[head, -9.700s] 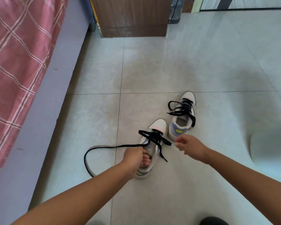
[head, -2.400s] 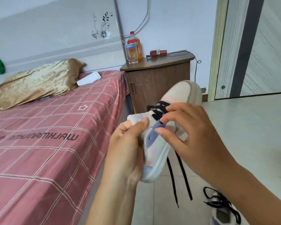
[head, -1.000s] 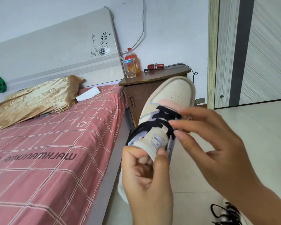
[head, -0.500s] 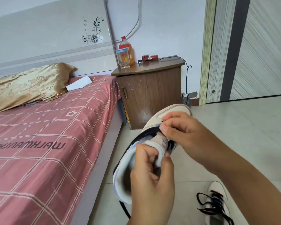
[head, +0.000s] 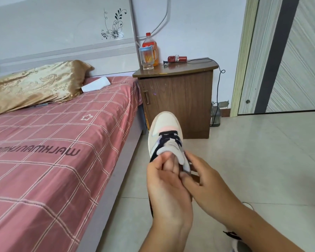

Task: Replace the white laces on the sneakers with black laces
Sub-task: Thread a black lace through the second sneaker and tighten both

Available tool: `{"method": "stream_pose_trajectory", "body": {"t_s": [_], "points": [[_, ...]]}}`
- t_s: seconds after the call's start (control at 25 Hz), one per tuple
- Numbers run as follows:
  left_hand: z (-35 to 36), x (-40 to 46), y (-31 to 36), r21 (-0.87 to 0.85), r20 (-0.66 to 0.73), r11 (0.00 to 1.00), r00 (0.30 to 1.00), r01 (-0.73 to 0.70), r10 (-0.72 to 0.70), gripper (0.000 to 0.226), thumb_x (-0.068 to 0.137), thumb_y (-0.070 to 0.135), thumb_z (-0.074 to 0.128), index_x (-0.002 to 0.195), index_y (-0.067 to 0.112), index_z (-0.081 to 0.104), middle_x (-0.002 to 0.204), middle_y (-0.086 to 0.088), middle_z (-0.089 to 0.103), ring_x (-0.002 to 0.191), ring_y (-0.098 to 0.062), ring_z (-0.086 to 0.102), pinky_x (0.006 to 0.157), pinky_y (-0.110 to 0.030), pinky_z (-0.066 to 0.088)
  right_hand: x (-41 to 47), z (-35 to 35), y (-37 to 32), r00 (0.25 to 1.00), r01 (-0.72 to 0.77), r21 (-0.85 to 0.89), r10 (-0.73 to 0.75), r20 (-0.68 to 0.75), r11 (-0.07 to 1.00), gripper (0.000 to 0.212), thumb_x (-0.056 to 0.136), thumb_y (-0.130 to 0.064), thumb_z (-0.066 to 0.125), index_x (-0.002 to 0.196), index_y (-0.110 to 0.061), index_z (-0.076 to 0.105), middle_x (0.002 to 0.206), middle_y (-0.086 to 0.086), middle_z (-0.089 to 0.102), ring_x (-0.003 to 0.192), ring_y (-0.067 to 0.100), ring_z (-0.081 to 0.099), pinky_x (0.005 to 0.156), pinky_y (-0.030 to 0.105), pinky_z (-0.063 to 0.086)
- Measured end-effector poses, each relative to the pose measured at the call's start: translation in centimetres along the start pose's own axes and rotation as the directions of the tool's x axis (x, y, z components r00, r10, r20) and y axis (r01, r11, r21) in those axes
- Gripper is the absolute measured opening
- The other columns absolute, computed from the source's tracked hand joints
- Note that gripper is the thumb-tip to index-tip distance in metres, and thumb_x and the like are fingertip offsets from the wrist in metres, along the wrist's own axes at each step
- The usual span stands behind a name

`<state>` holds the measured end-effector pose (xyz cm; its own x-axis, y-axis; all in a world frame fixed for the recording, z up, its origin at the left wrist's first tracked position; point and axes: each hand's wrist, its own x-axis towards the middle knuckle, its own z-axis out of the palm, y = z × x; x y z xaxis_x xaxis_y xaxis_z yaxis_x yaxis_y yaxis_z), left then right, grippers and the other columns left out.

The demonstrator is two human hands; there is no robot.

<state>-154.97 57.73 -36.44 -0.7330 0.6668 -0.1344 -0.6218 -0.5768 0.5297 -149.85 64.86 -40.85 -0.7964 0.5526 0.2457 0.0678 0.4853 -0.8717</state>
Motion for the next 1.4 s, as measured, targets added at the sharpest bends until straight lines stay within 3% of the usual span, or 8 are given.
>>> {"method": "stream_pose_trajectory", "body": {"t_s": [0.2,0.32,0.4,0.52,0.72,0.92,1.32,1.4], "points": [[-1.9,-0.6,-1.9,0.652,0.087,0.752,0.995,-0.091,0.046,0.016,0.091,0.015,0.051,0.084,0.023,0.063,0.084,0.003,0.065,0.074,-0.009,0.058,0.053,-0.018,0.045,0.8,-0.4,3.4,0.962,-0.071,-0.306,-0.016,-0.274,0.949,0.019,0.096,-0.021,0.047,0.11,-0.016,0.058,0.092,-0.002,0.061,0.086,0.019,0.058,0.063,0.019,0.036],[-3.9,0.8,-0.4,0.842,0.343,0.303,0.877,-0.446,0.336,0.024,0.088,0.009,0.06,0.1,0.028,0.053,0.102,0.016,0.061,0.098,-0.002,0.058,0.081,-0.01,0.045,0.7,-1.2,5.3,0.965,-0.064,-0.416,-0.05,-0.258,0.907,0.021,0.096,-0.021,0.045,0.105,-0.011,0.061,0.091,0.005,0.064,0.079,0.021,0.057,0.062,0.02,0.035],[-5.5,2.1,0.5,0.92,0.359,0.036,0.874,-0.391,0.327,0.039,0.083,0.024,0.067,0.111,0.033,0.041,0.11,0.017,0.046,0.103,0.0,0.048,0.079,-0.004,0.037,0.2,-1.3,5.8,0.97,-0.038,-0.406,-0.063,-0.233,0.913,0.017,0.095,-0.015,0.049,0.105,-0.01,0.062,0.087,0.002,0.062,0.073,0.016,0.052,0.059,0.013,0.036],[-8.1,3.9,-0.1,0.988,0.098,0.109,0.99,-0.109,0.097,0.027,0.083,0.037,0.067,0.102,0.021,0.056,0.101,0.006,0.057,0.089,-0.007,0.057,0.066,-0.011,0.043,-0.4,-0.7,6.4,0.978,-0.027,-0.388,-0.055,-0.2,0.921,0.016,0.094,-0.012,0.05,0.104,-0.01,0.062,0.085,-0.001,0.06,0.073,0.016,0.052,0.059,0.014,0.037],[-12.9,4.3,0.1,0.997,-0.023,0.076,0.989,0.034,-0.144,0.034,0.092,0.031,0.058,0.088,-0.003,0.063,0.072,-0.004,0.056,0.065,-0.013,0.049,0.058,-0.016,0.04,-2.0,0.6,9.4,0.999,0.023,-0.354,-0.032,-0.019,0.935,0.022,0.094,-0.009,0.051,0.112,-0.015,0.063,0.094,-0.009,0.064,0.078,0.01,0.056,0.069,0.007,0.039],[-17.5,1.4,0.0,0.83,-0.156,0.374,0.815,0.414,-0.558,0.028,0.1,0.02,0.04,0.092,0.001,0.059,0.077,-0.01,0.066,0.061,-0.019,0.06,0.072,-0.029,0.053,-4.0,2.2,14.2,0.961,-0.112,-0.348,0.191,0.202,0.931,0.032,0.091,-0.005,0.05,0.109,-0.025,0.067,0.108,-0.008,0.069,0.1,0.013,0.062,0.086,0.03,0.047],[-22.9,-5.9,-1.5,0.618,-0.418,0.297,0.625,0.728,-0.659,0.027,0.098,0.022,0.049,0.091,-0.001,0.06,0.072,-0.016,0.064,0.058,-0.024,0.062,0.059,-0.035,0.056,-7.7,9.4,23.7,0.823,-0.12,-0.541,0.388,0.414,0.832,0.04,0.091,-0.001,0.046,0.126,-0.014,0.058,0.128,0.007,0.06,0.117,0.025,0.054,0.093,0.028,0.038],[-23.6,-6.5,-1.8,0.539,-0.456,0.319,0.588,0.78,-0.668,0.021,0.096,0.019,0.051,0.095,0.001,0.06,0.077,-0.013,0.066,0.066,-0.022,0.065,0.069,-0.039,0.059,-8.7,11.0,23.7,0.916,0.005,-0.61,0.242,0.321,0.792,0.053,0.081,0.001,0.059,0.132,-0.01,0.049,0.124,0.017,0.058,0.111,0.034,0.057,0.093,0.035,0.044]]}}
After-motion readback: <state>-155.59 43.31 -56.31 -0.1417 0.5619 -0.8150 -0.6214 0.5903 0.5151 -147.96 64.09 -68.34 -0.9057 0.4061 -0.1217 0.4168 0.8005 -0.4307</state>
